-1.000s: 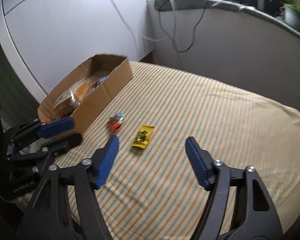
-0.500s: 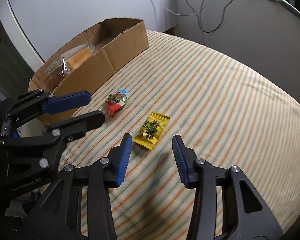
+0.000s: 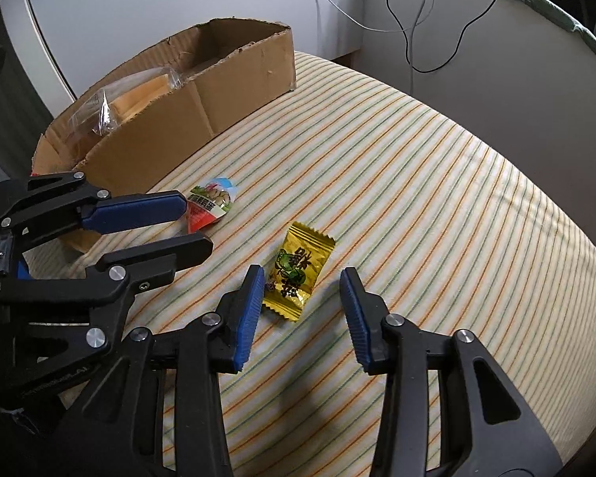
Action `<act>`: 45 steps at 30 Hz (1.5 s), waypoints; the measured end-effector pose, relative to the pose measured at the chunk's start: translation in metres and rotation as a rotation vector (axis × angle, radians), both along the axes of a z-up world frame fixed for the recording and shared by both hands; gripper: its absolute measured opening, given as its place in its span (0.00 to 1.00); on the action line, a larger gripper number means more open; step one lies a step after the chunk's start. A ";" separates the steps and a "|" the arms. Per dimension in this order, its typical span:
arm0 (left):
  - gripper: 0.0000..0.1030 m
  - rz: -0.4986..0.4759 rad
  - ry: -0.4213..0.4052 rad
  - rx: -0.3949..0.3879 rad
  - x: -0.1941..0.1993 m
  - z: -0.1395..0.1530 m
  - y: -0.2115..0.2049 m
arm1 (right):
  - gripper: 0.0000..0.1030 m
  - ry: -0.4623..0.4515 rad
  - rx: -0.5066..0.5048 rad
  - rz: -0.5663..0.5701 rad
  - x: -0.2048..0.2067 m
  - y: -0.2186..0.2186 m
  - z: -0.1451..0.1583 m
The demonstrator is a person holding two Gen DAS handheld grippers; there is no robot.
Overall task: Organize snacks
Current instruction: 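Grasp the red egg snack pack with left tool while right tool grasps the yellow candy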
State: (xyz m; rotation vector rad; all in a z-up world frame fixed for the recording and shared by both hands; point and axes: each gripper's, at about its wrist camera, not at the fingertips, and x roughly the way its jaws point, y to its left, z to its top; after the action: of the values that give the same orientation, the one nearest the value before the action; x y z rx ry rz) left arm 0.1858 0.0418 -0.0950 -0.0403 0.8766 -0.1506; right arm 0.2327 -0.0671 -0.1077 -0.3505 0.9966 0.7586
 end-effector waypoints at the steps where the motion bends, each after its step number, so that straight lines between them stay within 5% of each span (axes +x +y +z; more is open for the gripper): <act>1: 0.24 0.006 0.002 0.000 0.001 -0.001 0.000 | 0.40 -0.001 -0.003 0.001 0.000 0.000 0.000; 10: 0.27 0.027 0.018 0.033 0.017 -0.007 -0.009 | 0.40 -0.013 -0.018 -0.024 0.010 -0.020 0.003; 17: 0.28 0.030 0.032 0.014 0.015 -0.010 -0.007 | 0.40 -0.005 0.059 0.008 0.009 -0.029 0.020; 21: 0.37 0.031 0.043 0.033 0.019 -0.015 -0.011 | 0.40 -0.017 0.028 0.061 0.013 -0.016 0.017; 30: 0.38 0.042 0.051 0.045 0.029 -0.018 -0.012 | 0.40 0.010 -0.026 0.152 0.021 0.001 0.006; 37: 0.38 0.008 0.053 0.024 0.043 -0.018 -0.017 | 0.23 0.014 -0.026 0.159 0.032 -0.003 0.004; 45: 0.38 0.031 0.047 0.009 0.047 -0.012 -0.012 | 0.22 0.013 -0.022 0.152 0.042 -0.013 0.004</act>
State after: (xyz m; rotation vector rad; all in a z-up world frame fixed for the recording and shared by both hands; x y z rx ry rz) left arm 0.2330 0.0296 -0.1073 -0.0491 0.9235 -0.1174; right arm 0.2749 -0.0800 -0.1033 -0.4446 0.9990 0.8887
